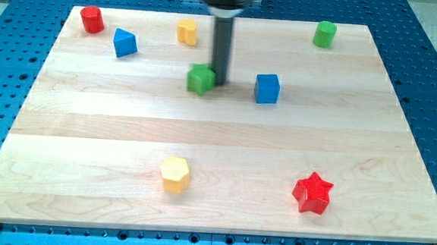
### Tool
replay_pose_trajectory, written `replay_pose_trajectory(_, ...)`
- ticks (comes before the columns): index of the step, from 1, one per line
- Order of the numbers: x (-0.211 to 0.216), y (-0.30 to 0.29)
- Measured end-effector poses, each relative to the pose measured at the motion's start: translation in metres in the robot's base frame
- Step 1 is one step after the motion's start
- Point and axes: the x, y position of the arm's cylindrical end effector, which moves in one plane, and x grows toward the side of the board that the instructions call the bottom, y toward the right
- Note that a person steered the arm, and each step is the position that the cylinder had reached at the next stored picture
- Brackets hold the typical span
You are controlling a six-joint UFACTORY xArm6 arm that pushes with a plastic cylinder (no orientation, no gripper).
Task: Place the green star at the left center of the board
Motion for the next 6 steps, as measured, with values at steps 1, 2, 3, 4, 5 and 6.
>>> replay_pose_trajectory(1, 0.010, -0.089)
replay_pose_trajectory(2, 0.015, -0.018)
replay_pose_trajectory(3, 0.036, -0.022)
replay_pose_trajectory(4, 0.054, -0.090)
replay_pose_trajectory(5, 0.055, -0.155)
replay_pose_trajectory(6, 0.056, -0.163)
